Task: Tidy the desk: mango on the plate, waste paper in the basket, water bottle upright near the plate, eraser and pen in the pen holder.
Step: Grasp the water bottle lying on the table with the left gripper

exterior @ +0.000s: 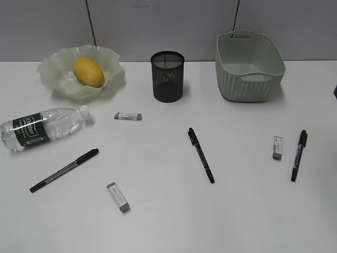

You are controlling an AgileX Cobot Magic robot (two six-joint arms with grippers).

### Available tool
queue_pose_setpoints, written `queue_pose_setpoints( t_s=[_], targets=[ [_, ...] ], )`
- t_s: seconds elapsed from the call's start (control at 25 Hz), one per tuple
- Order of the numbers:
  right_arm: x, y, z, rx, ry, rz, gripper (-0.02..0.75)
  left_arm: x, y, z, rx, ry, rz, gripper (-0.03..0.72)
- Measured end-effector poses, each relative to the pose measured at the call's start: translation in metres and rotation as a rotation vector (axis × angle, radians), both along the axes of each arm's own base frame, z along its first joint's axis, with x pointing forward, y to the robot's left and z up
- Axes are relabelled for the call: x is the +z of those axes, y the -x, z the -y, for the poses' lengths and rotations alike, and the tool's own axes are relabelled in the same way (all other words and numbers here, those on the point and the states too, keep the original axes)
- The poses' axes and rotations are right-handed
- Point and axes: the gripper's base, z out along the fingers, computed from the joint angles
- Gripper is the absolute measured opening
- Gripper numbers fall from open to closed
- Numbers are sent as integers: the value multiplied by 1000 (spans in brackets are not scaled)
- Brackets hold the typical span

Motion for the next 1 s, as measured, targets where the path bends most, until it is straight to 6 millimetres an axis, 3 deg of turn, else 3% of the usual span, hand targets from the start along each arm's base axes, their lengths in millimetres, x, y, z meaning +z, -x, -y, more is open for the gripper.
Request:
queue_pose_setpoints(
  t_s=[0.56,0.84,1.0],
  targets=[
    [35,114,28,2,-78,316,533,0,0,0,0,0,0,471],
    [24,157,38,3,-121,439,533,0,0,0,0,0,0,470],
    [2,179,44,2,-122,471,532,0,0,0,0,0,0,470]
  ],
)
